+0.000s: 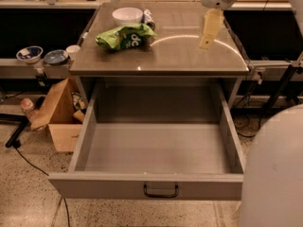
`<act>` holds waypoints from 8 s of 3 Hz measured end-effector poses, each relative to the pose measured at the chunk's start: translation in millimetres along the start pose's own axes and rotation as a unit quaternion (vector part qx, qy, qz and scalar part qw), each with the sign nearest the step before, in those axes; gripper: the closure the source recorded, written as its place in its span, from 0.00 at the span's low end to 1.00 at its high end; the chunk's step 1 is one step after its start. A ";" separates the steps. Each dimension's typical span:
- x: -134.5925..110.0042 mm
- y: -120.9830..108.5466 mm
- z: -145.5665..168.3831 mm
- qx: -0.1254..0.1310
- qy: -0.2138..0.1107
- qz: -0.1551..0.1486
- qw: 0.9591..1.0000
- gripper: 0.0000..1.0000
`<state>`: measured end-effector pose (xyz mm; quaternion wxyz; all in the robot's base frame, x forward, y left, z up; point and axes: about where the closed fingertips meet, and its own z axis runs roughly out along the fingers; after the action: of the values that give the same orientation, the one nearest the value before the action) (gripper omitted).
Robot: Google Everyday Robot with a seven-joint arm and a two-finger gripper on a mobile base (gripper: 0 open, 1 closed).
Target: Place green rice chip bag into top drawer
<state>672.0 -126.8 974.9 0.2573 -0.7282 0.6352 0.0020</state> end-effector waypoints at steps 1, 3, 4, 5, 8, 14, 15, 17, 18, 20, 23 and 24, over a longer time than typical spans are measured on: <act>-4.7 -19.9 21.7 0.001 -0.009 -0.023 1.000 0.00; -22.1 -58.3 73.0 0.002 -0.039 -0.064 0.997 0.00; -33.5 -68.2 97.4 0.003 -0.073 -0.076 0.994 0.00; -53.7 -77.8 114.7 0.008 -0.096 -0.095 0.991 0.00; -70.8 -109.8 163.5 0.048 -0.107 -0.121 0.986 0.00; -76.1 -144.8 204.8 0.106 -0.097 -0.172 0.975 0.73; -76.4 -144.6 205.5 0.105 -0.097 -0.172 0.975 1.00; -77.7 -141.7 195.3 0.107 -0.106 -0.187 0.971 1.00; -73.3 -128.0 167.7 0.101 -0.124 -0.217 0.963 1.00; -58.8 -66.3 46.0 0.082 -0.172 -0.300 0.935 1.00; -53.2 -62.0 58.1 0.092 -0.207 -0.328 0.917 1.00; -35.3 -44.9 48.0 0.096 -0.231 -0.357 0.900 1.00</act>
Offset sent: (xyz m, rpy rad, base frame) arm 0.0984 0.0353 -0.0143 0.0048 -0.0325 0.1527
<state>722.3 -73.3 961.6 0.4485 -0.8571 0.2526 0.0173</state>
